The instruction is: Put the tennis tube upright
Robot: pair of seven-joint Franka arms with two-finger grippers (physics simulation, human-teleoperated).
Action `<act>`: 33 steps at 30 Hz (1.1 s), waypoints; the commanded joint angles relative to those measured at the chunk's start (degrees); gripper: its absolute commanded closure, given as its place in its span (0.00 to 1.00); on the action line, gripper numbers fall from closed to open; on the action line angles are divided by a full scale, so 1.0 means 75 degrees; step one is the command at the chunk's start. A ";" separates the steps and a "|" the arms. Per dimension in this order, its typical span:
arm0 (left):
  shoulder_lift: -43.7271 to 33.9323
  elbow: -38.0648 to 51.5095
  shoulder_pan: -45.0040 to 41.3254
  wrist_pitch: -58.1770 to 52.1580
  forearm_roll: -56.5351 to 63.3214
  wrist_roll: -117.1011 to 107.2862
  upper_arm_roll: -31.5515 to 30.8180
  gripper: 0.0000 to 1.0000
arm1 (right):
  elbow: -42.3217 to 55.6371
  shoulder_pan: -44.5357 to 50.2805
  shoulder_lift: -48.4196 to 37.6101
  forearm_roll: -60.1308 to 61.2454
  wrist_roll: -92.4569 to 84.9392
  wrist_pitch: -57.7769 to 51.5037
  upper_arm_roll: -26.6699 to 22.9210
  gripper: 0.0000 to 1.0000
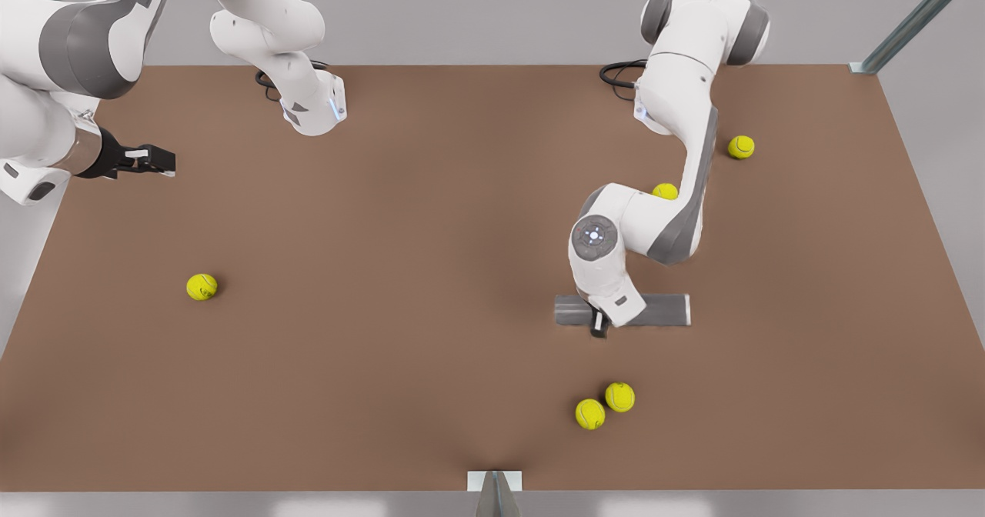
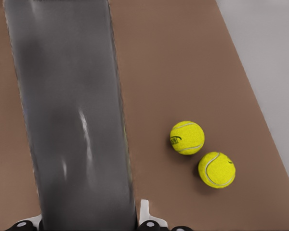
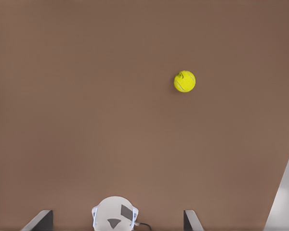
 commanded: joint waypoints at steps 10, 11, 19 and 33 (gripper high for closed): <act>0.1077 -0.0009 -0.0670 -0.5236 0.7712 -0.1846 0.0194 0.32 | 0.0000 0.0000 0.0003 0.0014 -0.0037 0.0037 -0.0018 0.00; 0.1264 0.0002 -0.0670 -0.5435 0.7899 -0.1963 0.0217 0.32 | 0.0000 0.0000 0.0003 0.0014 -0.0037 0.0037 -0.0018 0.00; 0.1792 -0.0150 -0.0611 -0.4662 0.7079 -0.3381 0.0569 0.32 | 0.0000 0.0012 0.0015 0.0014 -0.0037 0.0072 -0.0018 0.00; 0.2694 -0.0431 -0.0588 -0.4510 0.6997 -0.2761 0.0557 0.32 | 0.0000 0.0000 0.0050 0.0026 -0.0037 0.0072 -0.0018 0.00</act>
